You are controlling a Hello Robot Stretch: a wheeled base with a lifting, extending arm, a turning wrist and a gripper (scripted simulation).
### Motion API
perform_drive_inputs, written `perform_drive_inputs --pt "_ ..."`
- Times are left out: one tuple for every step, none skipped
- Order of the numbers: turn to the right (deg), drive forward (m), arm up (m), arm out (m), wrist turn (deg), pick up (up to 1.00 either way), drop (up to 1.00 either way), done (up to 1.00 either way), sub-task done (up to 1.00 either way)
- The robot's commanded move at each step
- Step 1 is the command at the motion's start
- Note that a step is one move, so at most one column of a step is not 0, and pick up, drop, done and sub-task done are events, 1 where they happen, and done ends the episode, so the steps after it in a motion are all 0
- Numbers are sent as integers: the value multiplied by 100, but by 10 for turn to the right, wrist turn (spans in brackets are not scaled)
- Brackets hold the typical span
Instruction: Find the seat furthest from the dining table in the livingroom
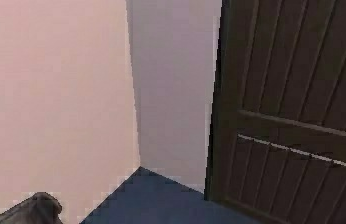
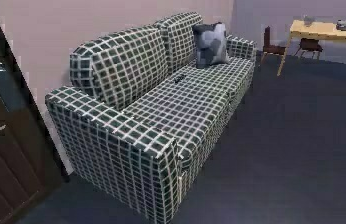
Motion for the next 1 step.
perform_drive_inputs --pt "-450 0 0 0 0 0 0 0 0"
